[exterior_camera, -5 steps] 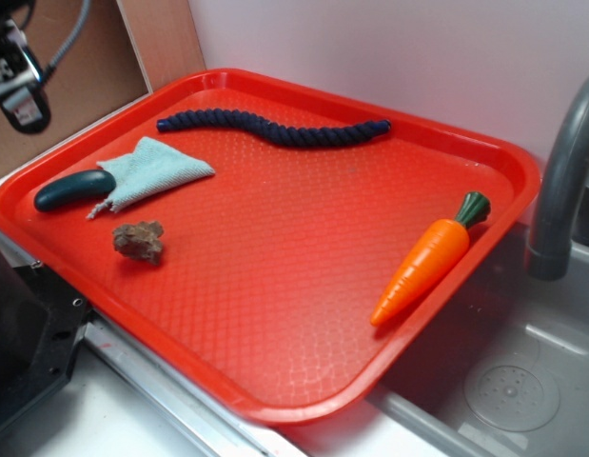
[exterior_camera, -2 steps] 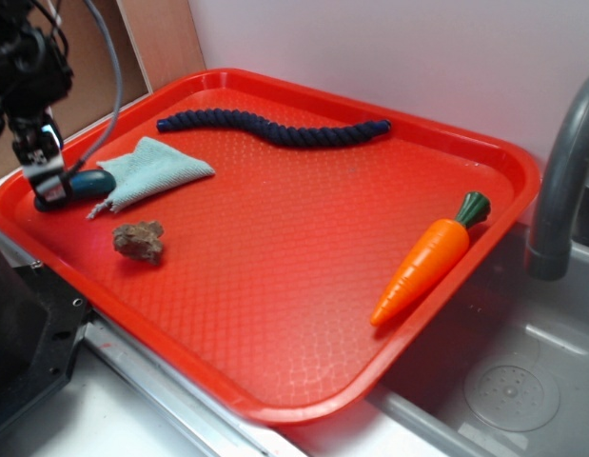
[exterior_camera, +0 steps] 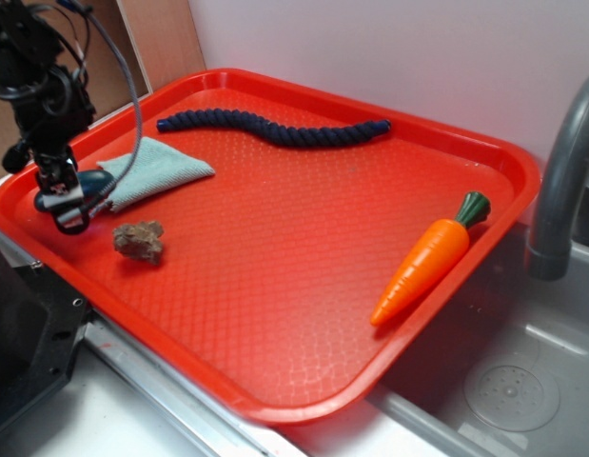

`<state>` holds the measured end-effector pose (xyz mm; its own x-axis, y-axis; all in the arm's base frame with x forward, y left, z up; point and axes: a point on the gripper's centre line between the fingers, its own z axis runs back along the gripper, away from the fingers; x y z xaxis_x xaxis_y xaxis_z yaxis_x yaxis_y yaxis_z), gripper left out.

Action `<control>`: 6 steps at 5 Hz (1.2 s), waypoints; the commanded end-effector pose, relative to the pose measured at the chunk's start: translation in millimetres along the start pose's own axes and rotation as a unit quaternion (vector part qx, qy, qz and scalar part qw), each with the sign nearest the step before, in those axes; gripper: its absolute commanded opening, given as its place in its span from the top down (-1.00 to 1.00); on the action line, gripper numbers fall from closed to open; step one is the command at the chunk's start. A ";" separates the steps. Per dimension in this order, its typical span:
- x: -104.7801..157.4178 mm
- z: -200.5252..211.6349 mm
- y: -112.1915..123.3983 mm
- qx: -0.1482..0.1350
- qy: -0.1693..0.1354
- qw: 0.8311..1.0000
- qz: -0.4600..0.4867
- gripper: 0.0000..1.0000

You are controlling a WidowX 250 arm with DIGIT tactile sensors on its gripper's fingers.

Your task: Grab the plastic pickle.

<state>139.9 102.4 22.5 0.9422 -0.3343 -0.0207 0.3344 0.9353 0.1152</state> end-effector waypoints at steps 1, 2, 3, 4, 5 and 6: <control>5.9 -15.1 7.7 0.017 0.019 1.000 0.001 1.00; 1.3 -11.9 3.4 0.010 0.028 0.999 0.017 1.00; 5.7 22.2 -0.2 0.013 0.019 0.995 0.098 1.00; 22.1 69.2 -12.4 0.004 0.005 0.985 0.171 1.00; 37.4 107.2 -23.4 -0.022 -0.005 0.976 0.217 1.00; 58.1 149.5 -37.4 -0.041 -0.025 0.968 0.246 1.00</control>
<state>171.0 25.6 154.0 0.9878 0.1545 0.0187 -0.1548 0.9878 0.0147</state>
